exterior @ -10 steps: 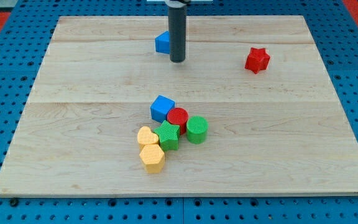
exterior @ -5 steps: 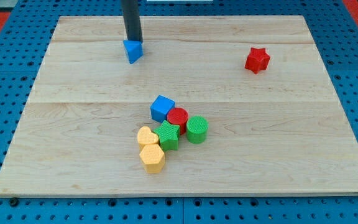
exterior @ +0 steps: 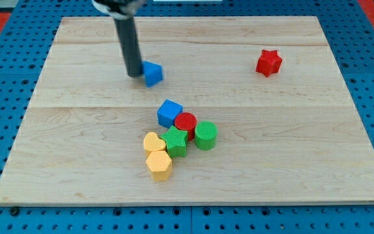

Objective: Push the blue triangle into the blue cube

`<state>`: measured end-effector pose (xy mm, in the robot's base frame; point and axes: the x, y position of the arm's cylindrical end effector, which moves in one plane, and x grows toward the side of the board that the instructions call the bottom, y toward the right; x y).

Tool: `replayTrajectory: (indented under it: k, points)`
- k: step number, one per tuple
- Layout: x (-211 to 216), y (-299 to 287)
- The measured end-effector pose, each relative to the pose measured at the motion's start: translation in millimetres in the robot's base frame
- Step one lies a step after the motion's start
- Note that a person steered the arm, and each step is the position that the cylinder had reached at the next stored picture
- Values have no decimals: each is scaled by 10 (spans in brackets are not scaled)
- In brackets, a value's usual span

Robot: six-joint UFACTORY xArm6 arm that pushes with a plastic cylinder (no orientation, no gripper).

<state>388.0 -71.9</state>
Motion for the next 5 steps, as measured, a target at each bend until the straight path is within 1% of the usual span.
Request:
replayTrajectory:
  k: [1,2,3,4,5]
  points:
    - [-366,-102]
    - [-359,426]
    - [97,475]
    - [430,429]
    - [519,721]
